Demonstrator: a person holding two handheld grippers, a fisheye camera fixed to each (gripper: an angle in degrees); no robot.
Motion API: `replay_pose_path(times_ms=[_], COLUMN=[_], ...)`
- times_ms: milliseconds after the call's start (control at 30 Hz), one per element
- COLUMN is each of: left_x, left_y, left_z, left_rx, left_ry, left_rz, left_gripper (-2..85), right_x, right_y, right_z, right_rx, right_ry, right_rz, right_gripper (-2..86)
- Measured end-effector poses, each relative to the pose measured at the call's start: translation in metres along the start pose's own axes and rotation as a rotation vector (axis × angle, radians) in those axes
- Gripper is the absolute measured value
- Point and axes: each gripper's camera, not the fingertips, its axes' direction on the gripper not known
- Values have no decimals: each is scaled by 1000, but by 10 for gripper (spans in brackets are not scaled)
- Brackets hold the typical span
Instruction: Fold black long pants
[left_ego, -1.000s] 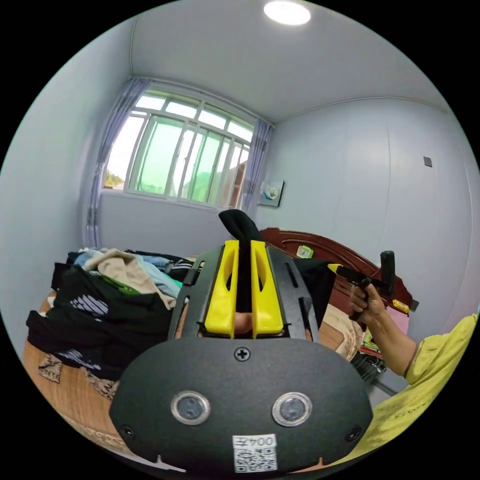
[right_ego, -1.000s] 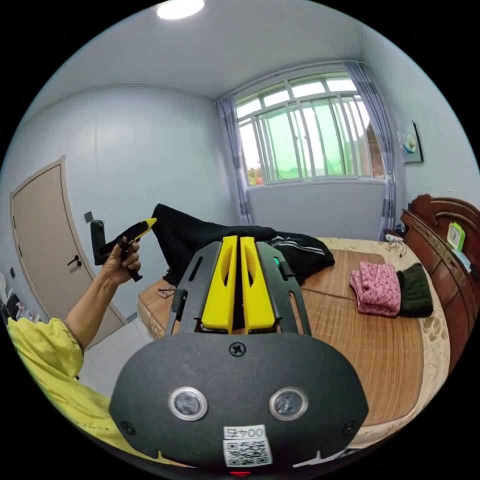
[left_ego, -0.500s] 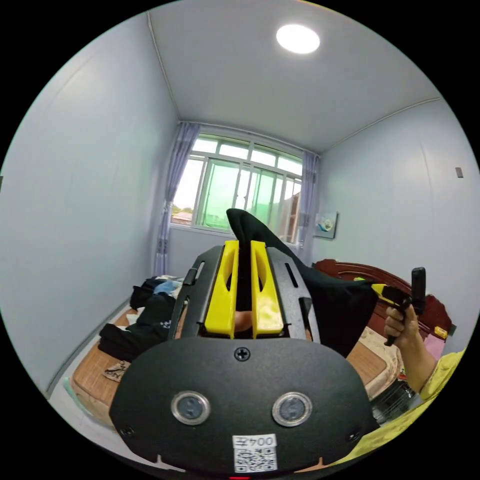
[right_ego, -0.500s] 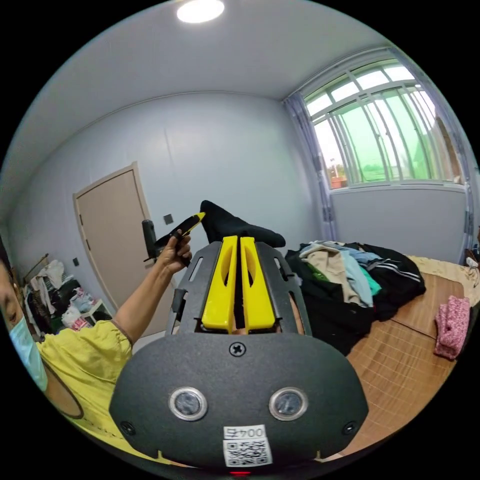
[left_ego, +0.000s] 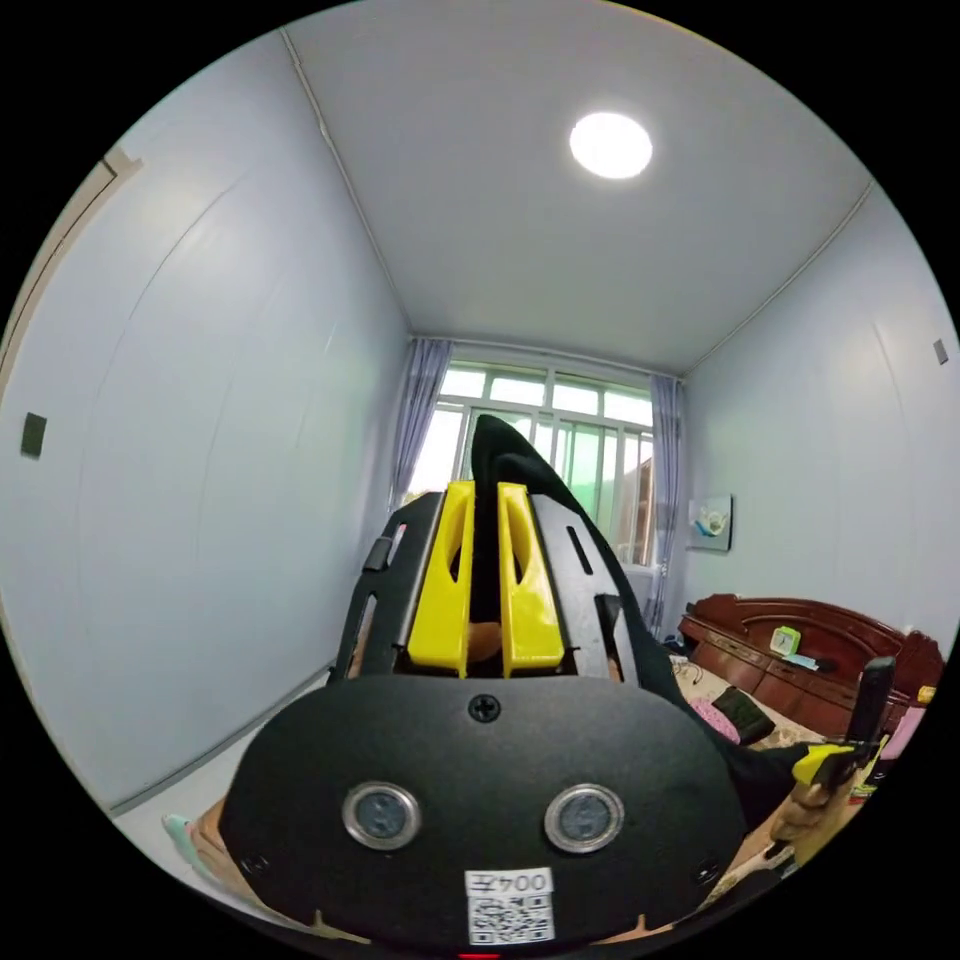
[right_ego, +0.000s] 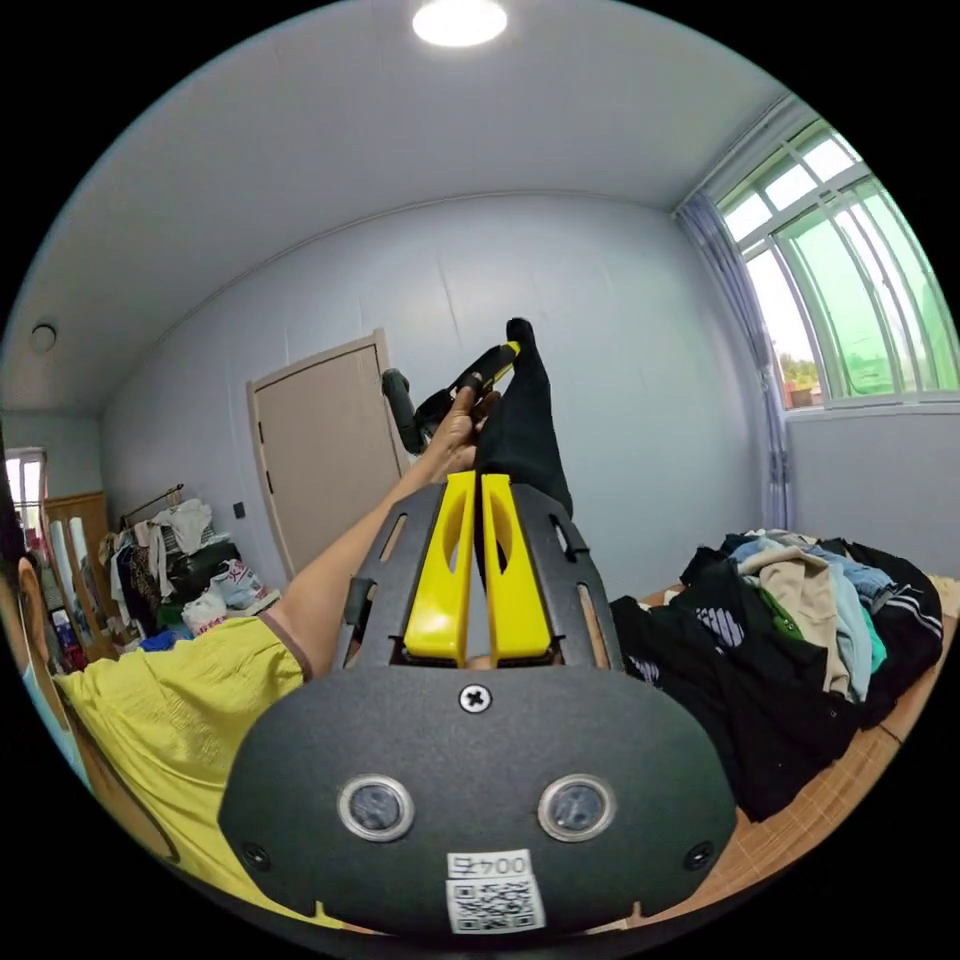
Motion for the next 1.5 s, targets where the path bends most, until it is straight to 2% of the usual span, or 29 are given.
replay_pose_path(times_ms=[167,367,567,633,867,933,1033,1200,1367,1500], left_x=[70,213,416,507,734,796,849,892,880,836], left_y=[57,195,358,422,583,638,684,712,685,664], left_z=[95,240,357,388,428,438,438,447,443,378], left_rx=[-127,-370,-615,-708,-926,-1093,-1160,-1201,-1179,-1106], left_ry=[44,183,381,458,667,675,619,528,576,587], left_rz=[44,109,176,227,339,384,444,512,362,319], left_gripper=[17,15,13,12,22,31,51,107,117,102], right_x=[67,140,198,209,236,241,250,264,263,244], right_y=[73,186,319,360,510,542,585,629,648,648], right_z=[-32,-109,-224,-262,-392,-412,-428,-427,-431,-432], right_rx=[-60,-132,-169,-183,-216,-214,-212,-284,-342,-345], right_ry=[166,409,658,746,1018,1040,1020,1034,1201,1311], right_rz=[139,289,519,578,881,958,1064,1137,1157,1082], right_gripper=[-3,-4,-4,-3,-2,-2,1,14,53,65])
